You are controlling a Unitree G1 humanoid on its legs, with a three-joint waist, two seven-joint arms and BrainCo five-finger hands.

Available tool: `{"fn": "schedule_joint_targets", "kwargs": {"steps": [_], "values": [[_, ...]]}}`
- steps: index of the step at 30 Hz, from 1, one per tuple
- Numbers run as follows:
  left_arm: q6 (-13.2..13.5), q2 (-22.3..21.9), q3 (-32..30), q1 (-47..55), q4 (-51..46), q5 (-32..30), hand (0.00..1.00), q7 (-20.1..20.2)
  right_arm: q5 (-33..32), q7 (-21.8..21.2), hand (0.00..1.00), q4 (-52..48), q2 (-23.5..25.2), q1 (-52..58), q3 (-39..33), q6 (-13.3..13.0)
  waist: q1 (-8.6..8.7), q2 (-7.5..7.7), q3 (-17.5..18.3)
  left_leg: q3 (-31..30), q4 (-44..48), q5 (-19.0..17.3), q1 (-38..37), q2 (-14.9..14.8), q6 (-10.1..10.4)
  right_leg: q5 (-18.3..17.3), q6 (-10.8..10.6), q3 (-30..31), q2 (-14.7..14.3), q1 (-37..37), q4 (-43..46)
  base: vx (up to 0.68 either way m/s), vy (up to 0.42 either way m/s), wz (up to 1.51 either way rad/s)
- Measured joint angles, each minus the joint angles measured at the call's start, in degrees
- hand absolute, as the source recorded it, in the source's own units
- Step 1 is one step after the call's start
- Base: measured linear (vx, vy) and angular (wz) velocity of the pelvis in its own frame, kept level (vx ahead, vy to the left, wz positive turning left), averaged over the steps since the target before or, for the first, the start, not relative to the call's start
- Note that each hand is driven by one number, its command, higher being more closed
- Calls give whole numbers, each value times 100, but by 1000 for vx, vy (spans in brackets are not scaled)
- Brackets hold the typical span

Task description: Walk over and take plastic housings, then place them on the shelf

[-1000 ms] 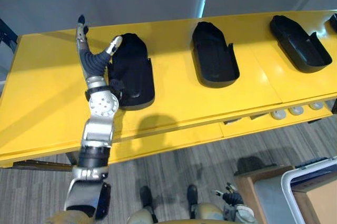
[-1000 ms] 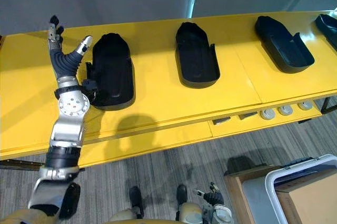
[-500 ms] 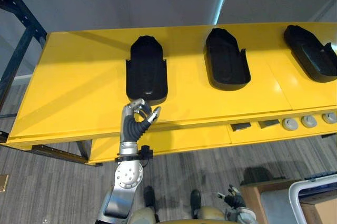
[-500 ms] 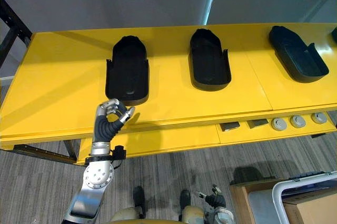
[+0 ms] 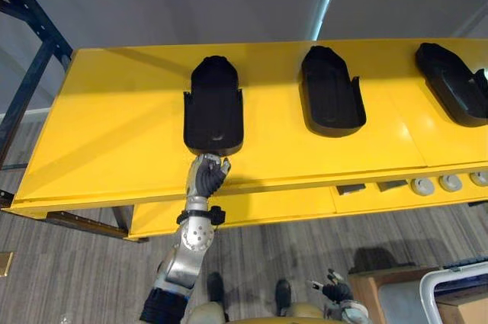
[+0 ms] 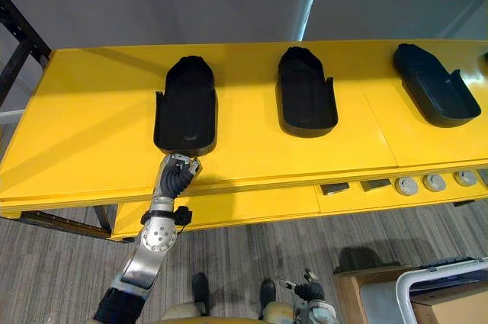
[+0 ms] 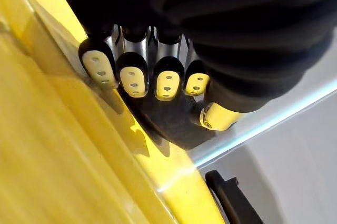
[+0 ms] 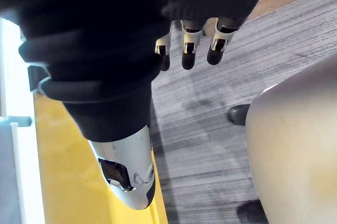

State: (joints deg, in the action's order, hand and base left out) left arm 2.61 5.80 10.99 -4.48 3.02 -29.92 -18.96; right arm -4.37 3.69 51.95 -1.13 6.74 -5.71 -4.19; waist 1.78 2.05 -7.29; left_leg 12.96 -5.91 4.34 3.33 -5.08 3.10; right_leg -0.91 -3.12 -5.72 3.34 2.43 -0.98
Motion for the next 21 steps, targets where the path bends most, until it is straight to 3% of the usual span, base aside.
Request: {"fn": "schedule_joint_targets", "kwargs": {"steps": [8, 21], "values": [[-124, 14, -183, -692, 487, 0, 100, -17, 47, -9, 0, 1, 9, -38, -11, 32, 83, 40, 17, 131, 0, -7, 53, -4, 4, 87, -4, 123, -11, 85, -99, 10, -1, -8], [-158, 112, -261, -1007, 815, 2, 100, -31, 48, -11, 0, 66, 17, -134, -24, 34, 229, 58, 7, 136, -2, -5, 52, -4, 2, 137, -3, 130, -10, 84, -129, 0, 0, 0]]}}
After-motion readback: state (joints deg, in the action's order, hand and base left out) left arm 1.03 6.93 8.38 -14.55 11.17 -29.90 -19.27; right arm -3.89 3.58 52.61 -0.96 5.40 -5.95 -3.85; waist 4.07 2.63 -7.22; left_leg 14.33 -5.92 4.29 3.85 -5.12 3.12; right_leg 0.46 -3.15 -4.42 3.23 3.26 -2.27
